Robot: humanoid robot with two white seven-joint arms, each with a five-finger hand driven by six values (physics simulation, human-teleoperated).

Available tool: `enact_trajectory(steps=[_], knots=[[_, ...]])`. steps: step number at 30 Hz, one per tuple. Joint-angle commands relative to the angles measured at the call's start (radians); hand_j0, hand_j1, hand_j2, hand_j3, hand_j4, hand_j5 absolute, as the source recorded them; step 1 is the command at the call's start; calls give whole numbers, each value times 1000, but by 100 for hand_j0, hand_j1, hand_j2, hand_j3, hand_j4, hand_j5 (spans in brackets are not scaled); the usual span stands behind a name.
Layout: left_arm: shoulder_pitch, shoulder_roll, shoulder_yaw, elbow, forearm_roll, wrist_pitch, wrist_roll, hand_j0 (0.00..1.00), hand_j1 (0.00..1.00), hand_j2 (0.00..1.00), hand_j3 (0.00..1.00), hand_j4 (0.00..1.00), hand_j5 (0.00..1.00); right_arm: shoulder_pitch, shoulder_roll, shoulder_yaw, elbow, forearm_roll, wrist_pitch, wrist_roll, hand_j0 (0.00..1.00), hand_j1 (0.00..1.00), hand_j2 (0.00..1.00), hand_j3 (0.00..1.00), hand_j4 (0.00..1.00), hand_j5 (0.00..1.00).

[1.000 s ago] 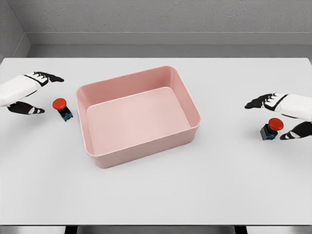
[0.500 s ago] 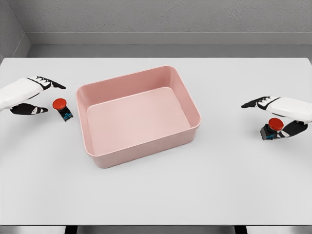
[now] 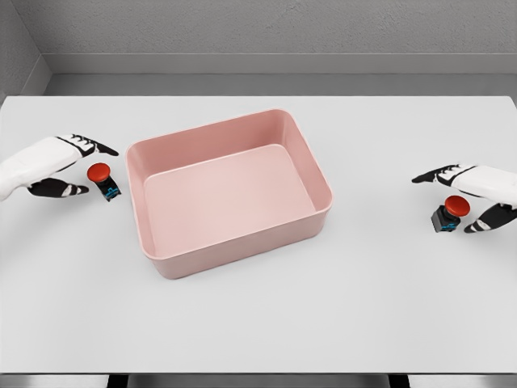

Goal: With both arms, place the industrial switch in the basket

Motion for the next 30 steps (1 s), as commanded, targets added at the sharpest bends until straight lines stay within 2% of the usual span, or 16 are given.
enact_trajectory(steps=[1,2,6,11,14,17,21,24,25,30], knots=[[0,0,1,-2,8,1,-8,81,81,81,81,81,81,0,-2,0,0,1,0,-2,100,100,100,100,100,100],[0,0,1,-2,8,1,-8,80,80,80,80,80,80,0,-2,0,0,12,-1,-2,87,87,87,87,87,87],[0,0,2,-3,8,1,-10,75,75,75,75,75,75,2,-2,0,2,22,0,-2,86,86,86,86,86,86],[2,0,2,-5,8,1,-10,73,73,73,73,73,73,6,-10,0,2,22,0,-1,86,86,86,86,86,86],[2,0,2,-8,8,1,-10,73,73,73,73,73,73,8,-11,0,0,24,-1,-1,79,79,79,79,79,79],[6,0,2,-8,8,1,-11,73,73,73,73,73,73,8,-11,0,-4,24,-3,-1,79,79,79,79,79,79],[11,0,2,-11,8,1,-13,74,74,74,74,74,74,9,-11,0,-4,27,-6,1,68,68,68,68,68,68],[12,0,4,-11,8,1,-16,74,74,74,74,74,74,12,-11,0,-4,29,-6,1,68,68,68,68,68,68],[12,-2,2,-11,8,1,-16,74,74,74,74,74,74,14,-11,0,-4,29,-6,1,62,62,62,62,62,62],[15,-8,4,-11,8,1,-17,74,74,74,74,74,74,14,-18,0,-4,29,-4,1,59,59,59,59,59,59]])
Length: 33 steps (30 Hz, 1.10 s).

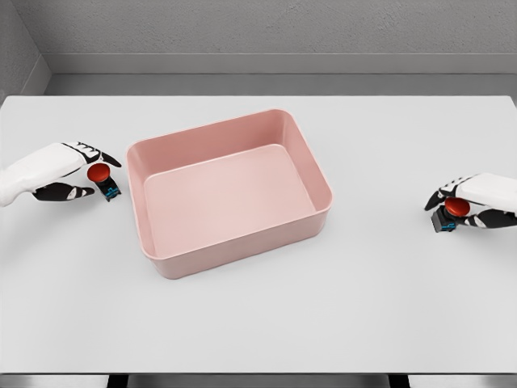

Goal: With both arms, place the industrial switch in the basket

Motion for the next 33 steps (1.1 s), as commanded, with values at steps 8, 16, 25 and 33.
enact_trajectory(steps=[8,16,25,33], knots=[[0,-9,1,0,5,1,-10,74,74,74,74,74,74,0,-4,-3,0,-5,1,1,53,53,53,53,53,53],[6,-15,1,1,7,1,-21,63,63,63,63,63,63,-2,-21,-11,-2,-14,0,17,52,52,52,52,52,52],[8,-13,4,1,10,1,-21,58,58,58,58,58,58,-8,-30,-60,-9,-20,-2,49,49,49,49,49,49,49],[6,-12,6,3,10,1,-21,48,48,48,48,48,48,-12,-73,-152,-89,-20,0,102,49,49,49,49,49,49]])
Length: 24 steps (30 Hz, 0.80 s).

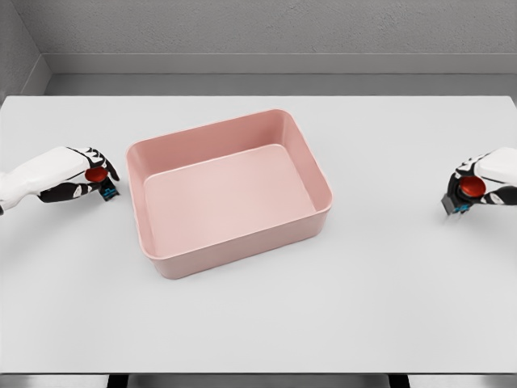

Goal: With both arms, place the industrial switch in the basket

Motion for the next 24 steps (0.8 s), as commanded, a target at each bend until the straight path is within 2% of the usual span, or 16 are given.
enact_trajectory(steps=[1,7,10,15,18,20,22,24], knots=[[0,1,1,1,5,1,0,48,48,48,48,48,48,0,-9,-30,-20,-6,2,18,49,49,49,49,49,49],[0,1,1,-1,10,1,0,48,48,48,48,48,48,-12,-8,-78,-98,-6,11,47,49,49,49,49,49,49],[-5,1,1,-2,14,1,2,48,48,48,48,48,48,-28,0,-107,-98,-6,9,87,49,49,49,49,49,49],[-9,14,1,-9,17,1,5,48,48,48,48,48,48,-54,20,-112,-126,-6,11,90,49,49,49,49,49,49],[-8,27,2,-39,25,1,6,48,48,48,48,48,48,-80,21,-112,-156,-6,12,90,49,49,49,49,49,49],[-8,44,2,-45,29,1,6,48,48,48,48,48,48,-98,61,-113,-158,-6,12,136,49,49,49,49,49,49],[-8,58,2,-50,31,1,8,48,48,48,48,48,48,-115,64,-113,-159,-6,12,136,49,49,49,49,49,49],[-8,73,2,-56,48,1,8,48,48,48,48,48,48,-135,72,-113,-195,-6,16,139,49,49,49,49,49,49]])
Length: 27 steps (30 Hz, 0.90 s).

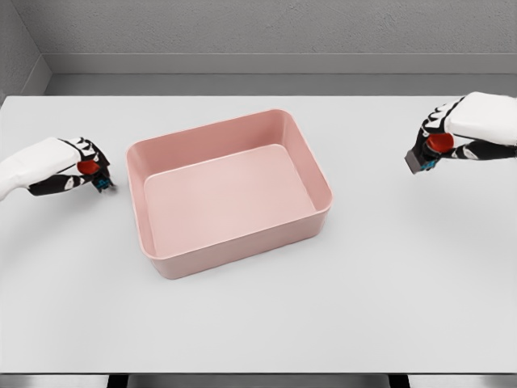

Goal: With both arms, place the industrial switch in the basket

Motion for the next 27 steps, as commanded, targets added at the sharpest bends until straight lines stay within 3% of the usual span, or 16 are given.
enact_trajectory(steps=[1,7,17,27], knots=[[0,23,1,-12,22,2,1,48,48,48,48,48,48,-2,20,-1,-28,-6,11,18,49,49,49,49,49,49],[-6,57,6,-26,48,2,1,48,48,48,48,48,48,-31,34,2,-64,-6,11,36,50,50,50,50,50,50],[-44,54,18,-69,68,2,1,49,49,49,49,49,49,-80,201,8,-65,-4,32,127,50,50,50,50,50,50],[-78,48,18,-127,68,2,0,49,49,49,49,49,49,-138,307,14,-62,7,75,132,51,51,51,51,51,51]])
